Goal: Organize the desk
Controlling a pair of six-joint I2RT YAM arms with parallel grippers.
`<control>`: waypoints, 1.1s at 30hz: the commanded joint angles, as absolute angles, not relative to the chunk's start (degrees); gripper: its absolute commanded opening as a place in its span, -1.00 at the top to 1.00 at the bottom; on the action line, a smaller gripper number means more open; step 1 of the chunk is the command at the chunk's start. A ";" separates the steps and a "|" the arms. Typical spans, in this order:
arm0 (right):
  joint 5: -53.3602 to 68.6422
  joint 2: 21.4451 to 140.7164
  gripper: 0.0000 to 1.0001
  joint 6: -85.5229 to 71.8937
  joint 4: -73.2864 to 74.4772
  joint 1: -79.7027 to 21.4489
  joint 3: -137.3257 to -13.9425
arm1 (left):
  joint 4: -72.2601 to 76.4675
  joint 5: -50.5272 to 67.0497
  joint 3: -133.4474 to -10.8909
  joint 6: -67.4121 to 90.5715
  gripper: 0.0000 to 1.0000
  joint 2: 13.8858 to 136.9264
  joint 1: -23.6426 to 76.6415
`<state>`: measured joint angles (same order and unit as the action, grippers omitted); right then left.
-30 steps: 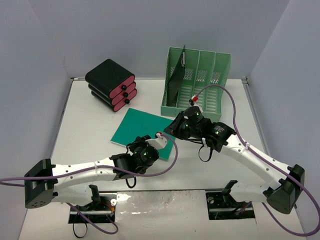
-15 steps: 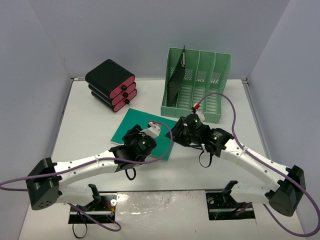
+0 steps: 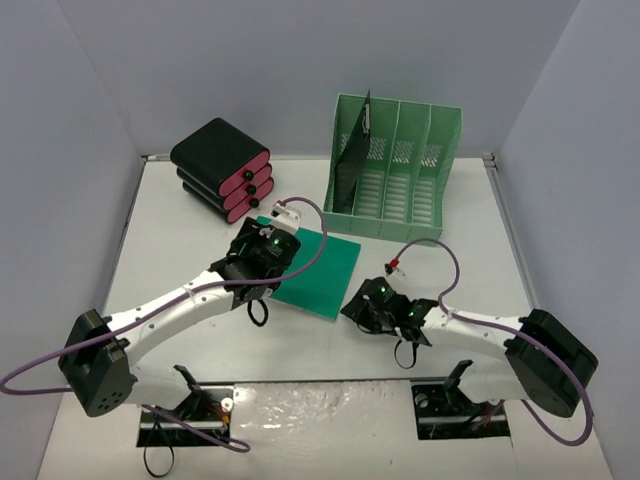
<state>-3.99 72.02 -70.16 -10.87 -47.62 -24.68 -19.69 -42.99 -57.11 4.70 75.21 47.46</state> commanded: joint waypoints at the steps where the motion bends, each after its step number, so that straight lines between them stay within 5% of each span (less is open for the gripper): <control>1: -6.36 76.31 0.20 -70.82 -28.92 -48.52 -24.04 | -26.54 -41.87 -63.90 10.82 -0.20 80.62 43.26; 33: -3.83 82.53 0.22 -69.86 -38.01 -48.16 -24.29 | -30.56 -18.99 -66.39 26.78 -0.20 99.75 22.50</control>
